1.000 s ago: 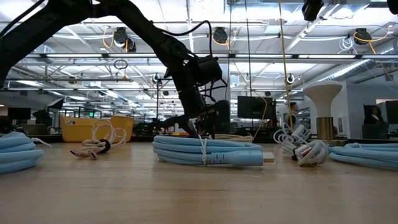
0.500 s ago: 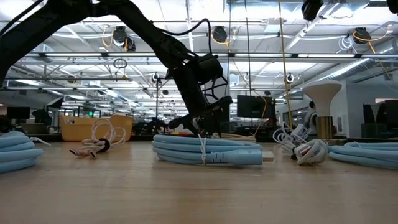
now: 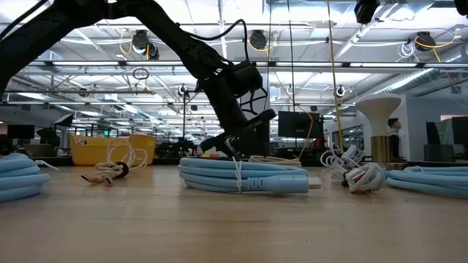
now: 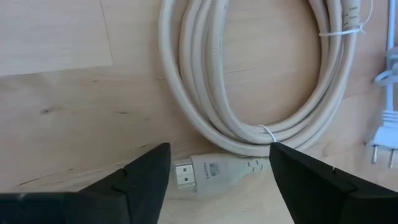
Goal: Pick & Place USB Port
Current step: Put the gray hdmi cable into the yellow bin
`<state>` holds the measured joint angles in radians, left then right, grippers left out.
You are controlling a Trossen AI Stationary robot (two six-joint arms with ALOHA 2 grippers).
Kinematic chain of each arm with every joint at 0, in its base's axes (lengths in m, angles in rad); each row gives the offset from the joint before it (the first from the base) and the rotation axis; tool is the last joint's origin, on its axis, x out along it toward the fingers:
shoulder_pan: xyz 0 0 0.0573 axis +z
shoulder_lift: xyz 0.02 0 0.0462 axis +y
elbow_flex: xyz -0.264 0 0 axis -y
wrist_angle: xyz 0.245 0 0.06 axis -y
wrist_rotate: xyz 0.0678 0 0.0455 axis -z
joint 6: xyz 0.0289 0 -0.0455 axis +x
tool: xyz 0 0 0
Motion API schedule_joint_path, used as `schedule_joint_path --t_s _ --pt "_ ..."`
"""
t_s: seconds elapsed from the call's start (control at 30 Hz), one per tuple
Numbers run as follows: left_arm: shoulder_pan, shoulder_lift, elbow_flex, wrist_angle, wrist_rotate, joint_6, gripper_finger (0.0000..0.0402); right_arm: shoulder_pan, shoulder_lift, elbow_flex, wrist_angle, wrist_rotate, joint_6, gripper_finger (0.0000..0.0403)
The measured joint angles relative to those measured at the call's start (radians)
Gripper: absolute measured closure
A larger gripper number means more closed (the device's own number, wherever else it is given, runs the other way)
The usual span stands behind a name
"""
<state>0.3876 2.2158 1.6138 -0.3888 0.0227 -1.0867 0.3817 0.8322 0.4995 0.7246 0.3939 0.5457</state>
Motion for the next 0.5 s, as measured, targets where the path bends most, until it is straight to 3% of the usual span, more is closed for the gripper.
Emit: schedule_joint_path --t_s 0.17,0.5 --pt "0.004 0.000 0.000 0.027 -0.042 -0.056 0.0135 0.000 0.000 0.000 -0.002 0.000 0.000 0.0124" --pt "0.005 -0.001 0.000 0.040 -0.064 -0.105 0.0229 0.000 0.000 0.000 0.013 -0.001 0.002 0.0124"
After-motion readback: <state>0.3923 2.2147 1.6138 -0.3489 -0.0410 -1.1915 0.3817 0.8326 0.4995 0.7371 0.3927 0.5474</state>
